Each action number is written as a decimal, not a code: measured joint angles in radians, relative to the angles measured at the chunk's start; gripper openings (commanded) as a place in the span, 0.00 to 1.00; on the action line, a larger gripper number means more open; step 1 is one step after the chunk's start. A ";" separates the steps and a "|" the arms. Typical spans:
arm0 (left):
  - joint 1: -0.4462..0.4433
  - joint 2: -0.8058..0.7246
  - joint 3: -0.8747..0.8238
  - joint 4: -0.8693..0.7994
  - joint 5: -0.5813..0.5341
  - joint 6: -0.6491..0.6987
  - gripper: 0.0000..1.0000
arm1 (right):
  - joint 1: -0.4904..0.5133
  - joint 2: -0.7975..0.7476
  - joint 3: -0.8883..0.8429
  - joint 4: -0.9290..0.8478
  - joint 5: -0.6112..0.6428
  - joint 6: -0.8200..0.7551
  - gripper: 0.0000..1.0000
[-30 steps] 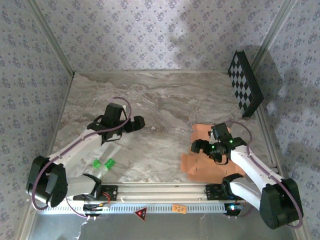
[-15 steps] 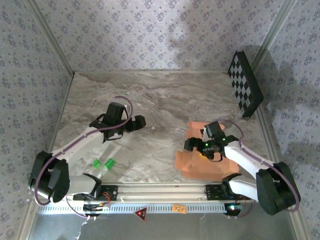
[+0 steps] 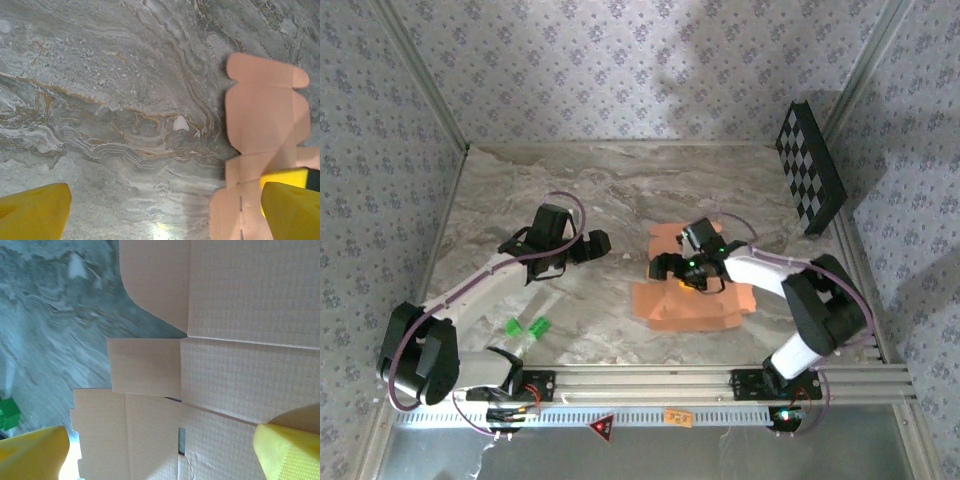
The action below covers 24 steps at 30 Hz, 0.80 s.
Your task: Fold the paper box
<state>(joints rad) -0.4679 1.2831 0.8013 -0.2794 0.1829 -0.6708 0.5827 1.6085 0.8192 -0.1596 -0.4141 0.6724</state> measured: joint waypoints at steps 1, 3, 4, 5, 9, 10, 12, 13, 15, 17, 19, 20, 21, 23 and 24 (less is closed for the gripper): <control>0.000 0.000 0.000 -0.004 0.000 0.000 0.97 | 0.011 0.032 0.029 0.012 -0.004 0.002 0.98; 0.000 -0.002 0.000 -0.011 0.000 0.000 0.97 | 0.031 0.089 0.086 0.035 -0.014 0.012 0.98; 0.000 -0.004 0.000 -0.014 0.000 0.000 0.97 | 0.040 0.119 0.116 0.048 -0.021 0.017 0.97; 0.000 -0.007 0.000 -0.015 0.000 0.000 0.96 | 0.048 0.142 0.140 0.060 -0.025 0.020 0.97; 0.000 -0.021 0.000 -0.014 0.009 -0.003 0.90 | 0.071 0.240 0.242 0.097 -0.059 0.029 0.91; 0.000 -0.021 0.000 -0.013 0.012 -0.007 0.87 | 0.072 0.261 0.267 0.099 -0.074 0.028 0.91; -0.006 -0.022 -0.005 -0.008 0.014 -0.017 0.82 | 0.071 0.275 0.290 0.095 -0.087 0.023 0.91; -0.013 -0.022 -0.008 -0.006 0.016 -0.024 0.80 | 0.066 0.273 0.295 0.085 -0.092 0.017 0.89; -0.034 -0.022 -0.016 0.001 0.024 -0.038 0.74 | 0.047 0.264 0.304 0.066 -0.100 0.001 0.88; -0.061 -0.021 -0.021 0.010 0.030 -0.053 0.66 | 0.013 0.252 0.317 0.034 -0.110 -0.025 0.85; -0.088 -0.016 -0.021 0.025 0.035 -0.067 0.58 | -0.027 0.246 0.347 -0.003 -0.119 -0.053 0.83; -0.103 -0.012 -0.021 0.037 0.038 -0.078 0.54 | -0.050 0.246 0.372 -0.021 -0.124 -0.070 0.82; -0.115 -0.007 -0.021 0.048 0.038 -0.081 0.52 | -0.067 0.246 0.393 -0.040 -0.126 -0.082 0.81; -0.144 0.013 -0.021 0.072 0.039 -0.096 0.49 | -0.105 0.249 0.453 -0.078 -0.129 -0.119 0.78; -0.156 0.025 -0.021 0.081 0.039 -0.100 0.48 | -0.116 0.253 0.480 -0.093 -0.132 -0.130 0.76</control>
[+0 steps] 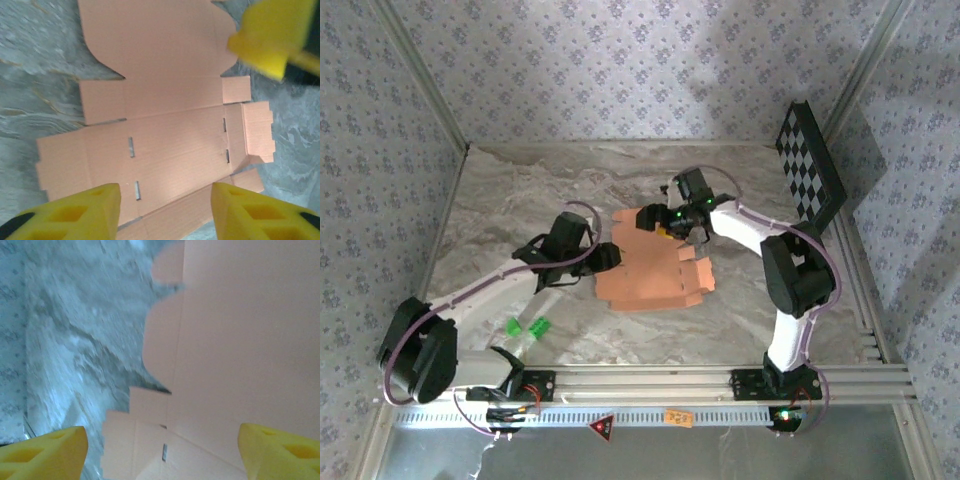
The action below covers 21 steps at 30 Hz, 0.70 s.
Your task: Fold the paper box
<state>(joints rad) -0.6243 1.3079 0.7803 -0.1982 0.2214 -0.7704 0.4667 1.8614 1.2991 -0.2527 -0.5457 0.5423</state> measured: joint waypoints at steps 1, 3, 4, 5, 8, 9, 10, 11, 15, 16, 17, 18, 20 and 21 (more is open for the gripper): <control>-0.016 0.016 0.000 0.011 0.000 -0.004 0.47 | -0.011 0.012 0.040 -0.016 -0.003 -0.021 0.74; -0.045 0.048 0.000 0.026 0.000 -0.014 0.46 | -0.022 0.044 0.108 -0.040 -0.013 -0.050 0.72; -0.061 0.066 0.000 0.030 0.000 -0.019 0.46 | -0.024 0.066 0.142 -0.053 -0.020 -0.064 0.70; -0.074 0.082 0.000 0.035 0.000 -0.024 0.45 | -0.026 0.093 0.177 -0.063 -0.027 -0.077 0.69; -0.107 0.125 0.001 0.045 -0.001 -0.037 0.44 | -0.027 0.171 0.242 -0.094 -0.047 -0.107 0.66; -0.115 0.136 0.002 0.045 0.000 -0.043 0.44 | -0.027 0.193 0.256 -0.104 -0.054 -0.113 0.64; -0.123 0.146 0.002 0.047 0.000 -0.047 0.43 | -0.028 0.218 0.270 -0.117 -0.061 -0.123 0.63; -0.131 0.158 0.002 0.051 -0.001 -0.052 0.43 | -0.029 0.239 0.282 -0.129 -0.068 -0.129 0.63; -0.158 0.204 0.003 0.065 0.000 -0.069 0.40 | -0.031 0.304 0.318 -0.167 -0.088 -0.148 0.62; -0.164 0.216 0.003 0.066 0.000 -0.073 0.39 | -0.033 0.316 0.325 -0.175 -0.092 -0.152 0.62; -0.170 0.228 0.004 0.068 0.003 -0.077 0.38 | -0.035 0.325 0.330 -0.182 -0.095 -0.156 0.62; -0.171 0.238 0.004 0.070 0.004 -0.080 0.38 | -0.036 0.332 0.335 -0.188 -0.098 -0.159 0.62; -0.175 0.259 0.004 0.069 0.008 -0.088 0.37 | -0.039 0.343 0.344 -0.201 -0.098 -0.167 0.62; -0.175 0.265 0.004 0.069 0.009 -0.092 0.37 | -0.041 0.346 0.348 -0.206 -0.098 -0.170 0.62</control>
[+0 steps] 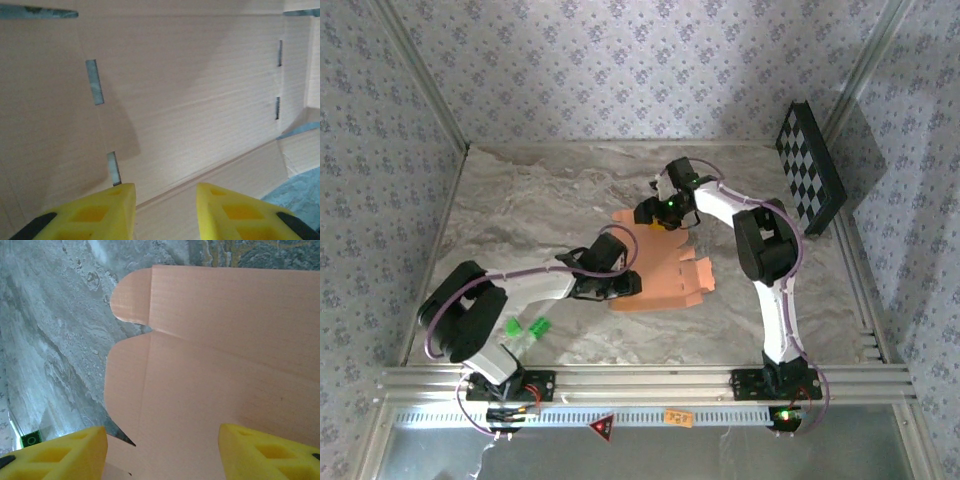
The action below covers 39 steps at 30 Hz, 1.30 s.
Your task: Fold the paper box
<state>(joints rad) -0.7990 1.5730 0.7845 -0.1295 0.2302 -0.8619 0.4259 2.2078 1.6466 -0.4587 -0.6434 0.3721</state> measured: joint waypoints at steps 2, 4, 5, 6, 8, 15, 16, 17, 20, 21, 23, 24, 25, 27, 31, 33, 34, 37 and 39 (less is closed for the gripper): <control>0.000 0.006 0.000 -0.001 0.002 -0.005 0.36 | -0.005 0.003 0.001 -0.014 0.004 -0.004 0.62; 0.000 0.005 -0.001 -0.002 0.001 -0.009 0.36 | -0.013 0.005 0.001 -0.030 0.016 -0.008 0.62; 0.000 0.005 -0.002 -0.003 -0.003 -0.011 0.36 | -0.019 0.005 0.001 -0.038 0.024 -0.011 0.61; 0.000 0.005 -0.003 -0.007 -0.007 -0.011 0.36 | -0.025 0.005 0.001 -0.045 0.030 -0.015 0.60; 0.008 0.005 -0.005 -0.020 -0.010 -0.011 0.36 | -0.042 0.005 -0.003 -0.057 0.046 -0.026 0.60; 0.106 0.005 -0.010 -0.055 -0.013 0.016 0.36 | -0.079 -0.076 -0.134 -0.057 0.072 -0.052 0.60; 0.126 0.005 -0.009 -0.062 -0.013 0.027 0.36 | -0.082 -0.096 -0.163 -0.058 0.077 -0.056 0.60; 0.144 0.005 -0.007 -0.071 -0.012 0.040 0.36 | -0.084 -0.118 -0.193 -0.060 0.082 -0.059 0.60; 0.198 0.028 0.034 -0.109 -0.008 0.082 0.36 | -0.084 -0.190 -0.293 -0.058 0.100 -0.060 0.60; 0.212 0.043 0.053 -0.115 -0.006 0.097 0.35 | -0.084 -0.214 -0.327 -0.057 0.105 -0.059 0.60; 0.244 0.084 0.106 -0.135 -0.004 0.131 0.34 | -0.083 -0.273 -0.413 -0.042 0.106 -0.054 0.60; 0.256 0.103 0.128 -0.138 -0.002 0.145 0.33 | -0.080 -0.298 -0.451 -0.037 0.106 -0.048 0.60; 0.270 0.125 0.157 -0.145 0.001 0.164 0.32 | -0.074 -0.329 -0.495 -0.027 0.105 -0.040 0.60; 0.292 0.172 0.213 -0.163 0.007 0.195 0.32 | -0.051 -0.379 -0.562 -0.010 0.107 -0.021 0.60; 0.311 0.298 0.372 -0.213 0.028 0.255 0.29 | 0.050 -0.454 -0.662 0.039 0.121 0.033 0.60; 0.310 0.357 0.445 -0.220 0.045 0.277 0.29 | 0.113 -0.481 -0.699 0.070 0.126 0.073 0.60; 0.308 0.385 0.479 -0.220 0.053 0.284 0.29 | 0.146 -0.494 -0.716 0.088 0.130 0.095 0.60; 0.299 0.427 0.539 -0.228 0.076 0.297 0.31 | 0.228 -0.519 -0.747 0.132 0.135 0.151 0.61; 0.293 0.428 0.560 -0.239 0.081 0.302 0.33 | 0.262 -0.530 -0.752 0.137 0.136 0.177 0.61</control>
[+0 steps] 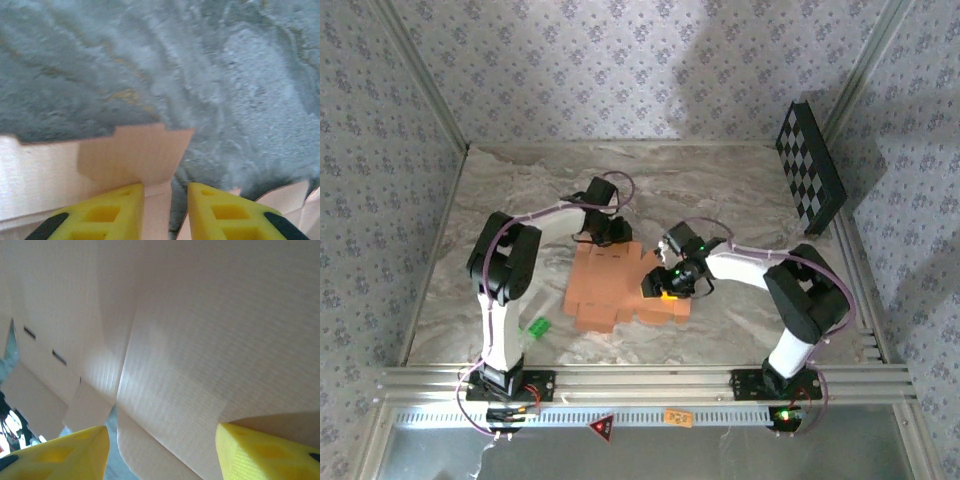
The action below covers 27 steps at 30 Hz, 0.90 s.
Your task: Fold the paper box
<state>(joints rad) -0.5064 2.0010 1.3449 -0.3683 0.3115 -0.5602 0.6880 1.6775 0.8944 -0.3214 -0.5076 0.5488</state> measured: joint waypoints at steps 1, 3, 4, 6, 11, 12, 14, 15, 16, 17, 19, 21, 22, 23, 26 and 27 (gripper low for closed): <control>-0.003 -0.004 0.010 -0.002 0.001 0.002 0.35 | 0.007 -0.006 0.000 -0.002 0.000 0.007 0.61; -0.006 -0.023 0.018 -0.005 -0.001 0.007 0.37 | 0.005 -0.022 0.003 -0.009 0.008 0.012 0.61; -0.006 -0.044 0.018 -0.015 -0.003 0.011 0.37 | 0.000 -0.027 0.013 -0.021 0.014 0.011 0.61; -0.006 -0.103 0.006 -0.030 -0.015 0.014 0.37 | -0.014 -0.030 0.046 -0.047 0.018 0.000 0.61; -0.006 -0.370 -0.120 -0.032 -0.046 -0.006 0.37 | -0.063 -0.005 0.163 -0.098 0.018 -0.061 0.60; -0.007 -0.412 -0.148 -0.032 -0.050 -0.015 0.38 | -0.071 0.009 0.183 -0.105 0.018 -0.072 0.60; -0.016 -0.498 -0.224 -0.024 -0.066 -0.045 0.38 | -0.090 0.050 0.232 -0.125 0.015 -0.102 0.59; -0.022 -0.530 -0.264 -0.023 -0.075 -0.060 0.39 | -0.097 0.072 0.250 -0.134 0.014 -0.116 0.59; -0.031 -0.558 -0.308 -0.024 -0.084 -0.076 0.39 | -0.106 0.095 0.267 -0.146 0.014 -0.131 0.59; -0.041 -0.583 -0.356 -0.024 -0.095 -0.093 0.39 | -0.114 0.117 0.282 -0.160 0.013 -0.145 0.58; -0.061 -0.620 -0.450 -0.025 -0.107 -0.127 0.36 | -0.128 0.148 0.299 -0.177 0.010 -0.168 0.58; -0.079 -0.642 -0.531 -0.027 -0.117 -0.164 0.31 | -0.143 0.167 0.305 -0.192 0.003 -0.186 0.57; -0.086 -0.653 -0.571 -0.026 -0.119 -0.179 0.30 | -0.151 0.174 0.306 -0.199 0.001 -0.196 0.57; -0.092 -0.660 -0.603 -0.026 -0.122 -0.193 0.29 | -0.159 0.180 0.306 -0.205 -0.002 -0.203 0.56; -0.099 -0.670 -0.671 -0.022 -0.126 -0.231 0.26 | -0.183 0.190 0.303 -0.214 -0.005 -0.222 0.54; -0.102 -0.670 -0.686 -0.016 -0.126 -0.239 0.26 | -0.189 0.190 0.298 -0.214 -0.005 -0.226 0.54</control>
<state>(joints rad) -0.6086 1.3312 0.6586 -0.3847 0.1856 -0.7990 0.4992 1.8675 1.1927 -0.5354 -0.5125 0.3229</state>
